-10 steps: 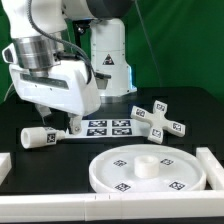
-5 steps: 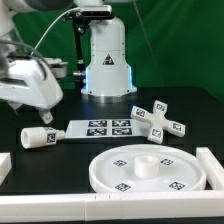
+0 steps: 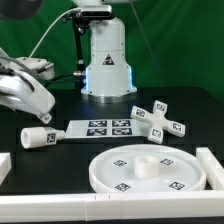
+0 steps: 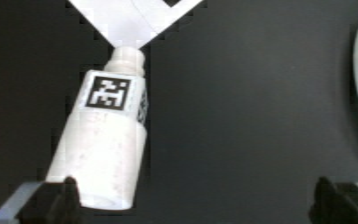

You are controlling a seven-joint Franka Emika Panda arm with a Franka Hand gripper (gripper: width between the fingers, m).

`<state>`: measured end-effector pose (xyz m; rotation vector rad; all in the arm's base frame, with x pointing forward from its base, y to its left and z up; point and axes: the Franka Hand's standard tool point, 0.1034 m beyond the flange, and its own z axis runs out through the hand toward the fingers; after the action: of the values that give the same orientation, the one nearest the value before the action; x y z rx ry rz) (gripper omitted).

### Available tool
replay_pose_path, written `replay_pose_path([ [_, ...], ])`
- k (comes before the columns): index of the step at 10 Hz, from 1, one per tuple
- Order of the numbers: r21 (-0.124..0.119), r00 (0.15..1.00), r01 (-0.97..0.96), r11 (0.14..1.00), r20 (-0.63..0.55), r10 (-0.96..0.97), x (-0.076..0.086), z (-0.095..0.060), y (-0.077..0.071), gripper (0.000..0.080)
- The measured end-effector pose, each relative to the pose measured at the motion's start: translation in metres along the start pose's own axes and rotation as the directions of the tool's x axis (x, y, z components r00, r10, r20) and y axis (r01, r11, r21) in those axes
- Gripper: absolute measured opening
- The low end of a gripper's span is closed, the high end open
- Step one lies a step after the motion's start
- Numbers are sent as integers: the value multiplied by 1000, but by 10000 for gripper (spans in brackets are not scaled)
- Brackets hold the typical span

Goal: Assemble round table

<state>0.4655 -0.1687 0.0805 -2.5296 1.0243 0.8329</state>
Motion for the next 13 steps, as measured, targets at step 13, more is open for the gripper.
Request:
replay_pose_path([
  [13,-20,998,-60,998,32,60,25,48,37,648],
])
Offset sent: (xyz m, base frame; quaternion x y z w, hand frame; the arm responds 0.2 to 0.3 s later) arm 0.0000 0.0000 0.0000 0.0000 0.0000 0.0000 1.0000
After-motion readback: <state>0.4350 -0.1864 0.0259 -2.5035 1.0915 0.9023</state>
